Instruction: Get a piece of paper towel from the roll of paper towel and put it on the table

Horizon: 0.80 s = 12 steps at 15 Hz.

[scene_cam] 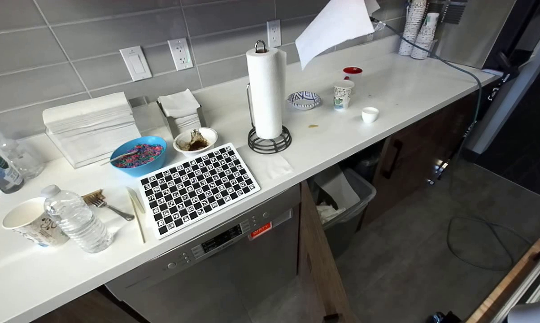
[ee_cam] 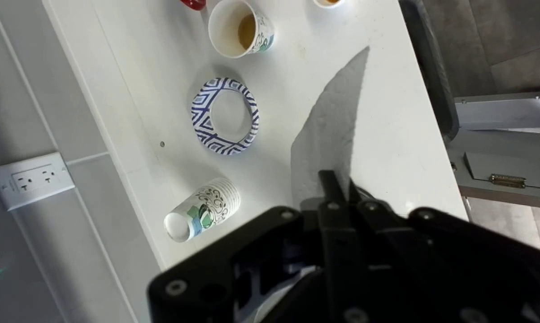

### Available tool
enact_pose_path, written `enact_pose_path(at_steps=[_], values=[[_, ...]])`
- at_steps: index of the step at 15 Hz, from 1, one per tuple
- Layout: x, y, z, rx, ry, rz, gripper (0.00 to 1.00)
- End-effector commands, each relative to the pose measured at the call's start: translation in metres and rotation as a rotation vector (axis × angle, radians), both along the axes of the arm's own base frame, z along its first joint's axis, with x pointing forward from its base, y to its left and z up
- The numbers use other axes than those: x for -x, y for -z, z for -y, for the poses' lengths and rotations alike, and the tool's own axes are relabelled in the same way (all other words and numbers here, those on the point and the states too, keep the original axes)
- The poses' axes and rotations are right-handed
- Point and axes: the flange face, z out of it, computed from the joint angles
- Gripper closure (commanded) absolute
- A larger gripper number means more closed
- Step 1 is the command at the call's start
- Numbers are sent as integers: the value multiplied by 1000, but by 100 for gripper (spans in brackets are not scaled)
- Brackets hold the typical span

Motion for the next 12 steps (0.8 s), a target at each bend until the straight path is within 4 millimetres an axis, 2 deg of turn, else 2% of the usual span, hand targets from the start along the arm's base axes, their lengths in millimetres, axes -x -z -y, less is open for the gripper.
enact_pose_path(at_steps=[1, 7, 12], values=[[6, 38, 29, -53, 62, 2, 100], [9, 86, 90, -40, 224, -9, 100], [9, 136, 112, -60, 272, -75, 100]])
